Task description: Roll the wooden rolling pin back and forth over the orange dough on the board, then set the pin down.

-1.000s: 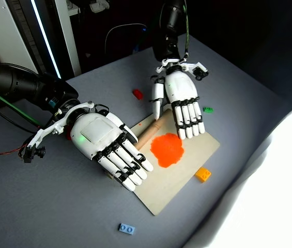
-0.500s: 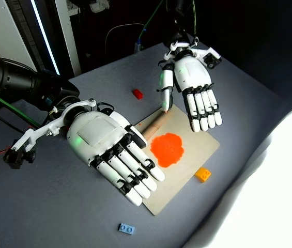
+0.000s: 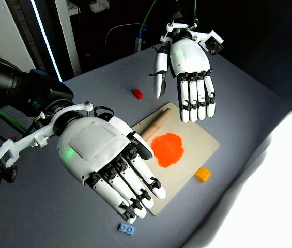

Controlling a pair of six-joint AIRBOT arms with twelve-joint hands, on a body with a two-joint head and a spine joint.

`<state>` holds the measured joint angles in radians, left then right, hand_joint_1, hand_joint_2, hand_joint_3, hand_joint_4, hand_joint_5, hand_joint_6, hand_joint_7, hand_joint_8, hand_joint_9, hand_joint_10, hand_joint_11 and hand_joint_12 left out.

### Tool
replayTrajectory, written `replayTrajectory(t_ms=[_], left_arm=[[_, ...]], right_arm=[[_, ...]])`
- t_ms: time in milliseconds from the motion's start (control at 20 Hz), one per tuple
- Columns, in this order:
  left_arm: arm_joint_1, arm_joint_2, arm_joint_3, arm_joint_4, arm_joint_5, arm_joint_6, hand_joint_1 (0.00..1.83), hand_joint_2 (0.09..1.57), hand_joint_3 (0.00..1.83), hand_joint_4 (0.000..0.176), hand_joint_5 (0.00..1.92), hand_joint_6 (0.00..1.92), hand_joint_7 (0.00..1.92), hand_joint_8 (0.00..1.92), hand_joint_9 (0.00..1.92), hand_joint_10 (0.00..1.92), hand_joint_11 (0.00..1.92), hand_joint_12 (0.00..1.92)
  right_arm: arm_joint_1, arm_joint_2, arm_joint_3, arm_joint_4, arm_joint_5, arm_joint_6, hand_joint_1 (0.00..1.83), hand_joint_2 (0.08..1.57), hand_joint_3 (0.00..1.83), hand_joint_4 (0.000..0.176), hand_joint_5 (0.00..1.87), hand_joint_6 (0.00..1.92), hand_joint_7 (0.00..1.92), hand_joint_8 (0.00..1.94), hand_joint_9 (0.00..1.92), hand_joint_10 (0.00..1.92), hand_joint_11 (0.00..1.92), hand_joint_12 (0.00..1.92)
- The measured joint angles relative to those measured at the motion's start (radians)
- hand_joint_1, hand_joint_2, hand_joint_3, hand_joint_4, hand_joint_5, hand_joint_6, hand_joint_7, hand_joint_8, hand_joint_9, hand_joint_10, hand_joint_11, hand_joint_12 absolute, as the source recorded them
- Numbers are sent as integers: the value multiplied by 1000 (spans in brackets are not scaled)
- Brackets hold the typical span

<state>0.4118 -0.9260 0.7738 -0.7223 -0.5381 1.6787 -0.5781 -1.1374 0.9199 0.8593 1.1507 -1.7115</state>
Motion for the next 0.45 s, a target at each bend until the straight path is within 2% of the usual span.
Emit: replayTrajectory(t_ms=[50, 100, 150, 200, 250, 300, 350, 450], left_arm=[[-2, 0, 0, -4, 8, 0, 0, 1414, 0, 0, 566, 101, 638, 79, 535, 104, 0, 885], [-2, 0, 0, -5, 10, 0, 0, 1437, 2, 0, 640, 134, 731, 121, 606, 161, 0, 1075], [-3, 0, 0, -4, 13, 0, 0, 1437, 2, 0, 640, 134, 731, 121, 606, 161, 0, 1075], [-3, 0, 0, -4, 13, 0, 0, 1469, 0, 0, 637, 258, 704, 287, 495, 520, 0, 1192], [-3, 0, 0, -4, 13, 0, 0, 1481, 0, 0, 495, 672, 524, 771, 324, 1001, 0, 1275], [-3, 0, 0, -6, 14, 0, 0, 1489, 0, 0, 439, 871, 499, 861, 322, 1046, 0, 1278], [-7, 0, 0, -6, 16, 0, 0, 1495, 3, 0, 458, 901, 515, 872, 338, 1056, 0, 1274], [-11, 0, 0, -4, 14, 0, 0, 1505, 2, 0, 462, 963, 538, 899, 351, 1072, 0, 1200]], right_arm=[[-1, 6, 0, -45, -15, 20, 0, 1532, 0, 0, 767, 96, 890, 75, 743, 406, 276, 1296], [-1, 9, 0, -78, -19, 30, 48, 1528, 0, 0, 807, 182, 919, 135, 670, 707, 301, 1387], [-1, 9, 0, -98, -19, 34, 48, 1528, 0, 0, 807, 182, 919, 135, 670, 707, 301, 1387], [-1, 9, 0, -109, -21, 35, 168, 1506, 0, 0, 763, 489, 918, 318, 651, 964, 370, 1498], [-1, 9, 0, -103, -26, 36, 201, 1500, 0, 0, 621, 880, 790, 704, 637, 1092, 386, 1569], [-1, 9, 0, -90, -31, 36, 201, 1498, 1, 0, 602, 968, 761, 814, 626, 1156, 375, 1614], [-1, 11, 0, -83, -35, 36, 174, 1507, 1, 0, 570, 1056, 720, 897, 576, 1219, 334, 1661], [-2, 13, 0, -85, -37, 37, 177, 1511, 0, 0, 584, 1091, 705, 973, 548, 1304, 309, 1740]])
